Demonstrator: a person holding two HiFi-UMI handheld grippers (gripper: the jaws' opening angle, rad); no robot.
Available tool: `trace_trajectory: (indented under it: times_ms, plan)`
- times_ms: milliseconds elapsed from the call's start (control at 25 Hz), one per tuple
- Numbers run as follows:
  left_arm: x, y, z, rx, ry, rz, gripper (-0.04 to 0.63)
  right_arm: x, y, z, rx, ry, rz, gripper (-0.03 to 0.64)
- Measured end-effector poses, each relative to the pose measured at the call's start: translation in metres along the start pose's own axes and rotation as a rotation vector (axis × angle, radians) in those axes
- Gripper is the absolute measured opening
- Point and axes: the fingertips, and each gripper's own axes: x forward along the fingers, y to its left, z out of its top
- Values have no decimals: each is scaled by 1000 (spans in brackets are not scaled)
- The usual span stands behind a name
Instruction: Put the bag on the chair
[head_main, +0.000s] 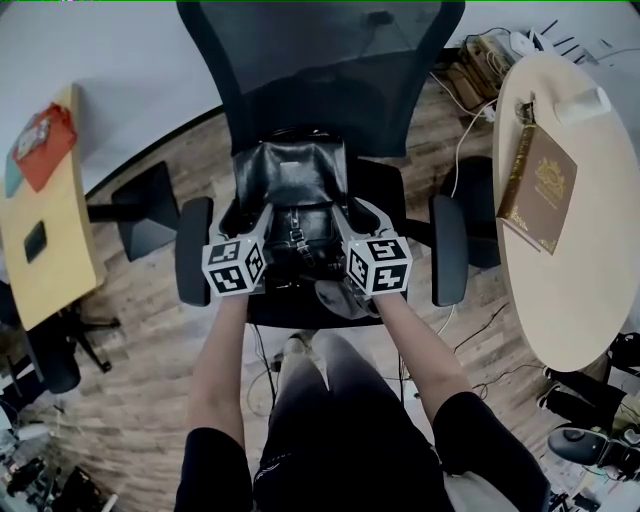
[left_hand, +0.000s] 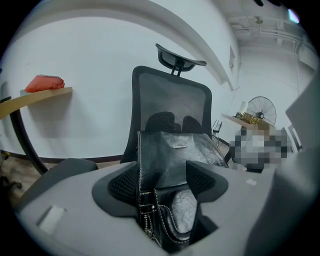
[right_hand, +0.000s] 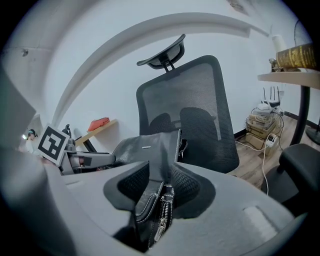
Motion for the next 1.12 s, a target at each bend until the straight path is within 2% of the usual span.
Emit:
trace_trajectory:
  times_ms: [120,200,360,520,680,1120]
  plan:
    - [-9,-5,1,-18,-18,-10,293,-8,0,2,-2,-5,-7,138]
    - [-18,-7,2,-30,-29,-14,215,-13,1,2,6,1,-16,126]
    - [-37,-10,3,-33,-31,-8,94,-30,3,7,11,-10,-51,49]
    - [-55,-17,8,-32,-38,-34,9,-46,9,15,22,-38,-75,11]
    - [-76,-26,12,-20,-31,-64,14,-62,20,18,39,-52,-73,3]
    - [-131,-28,9,-13,-9,-79,14,-108,43,12,60,-65,-128,2]
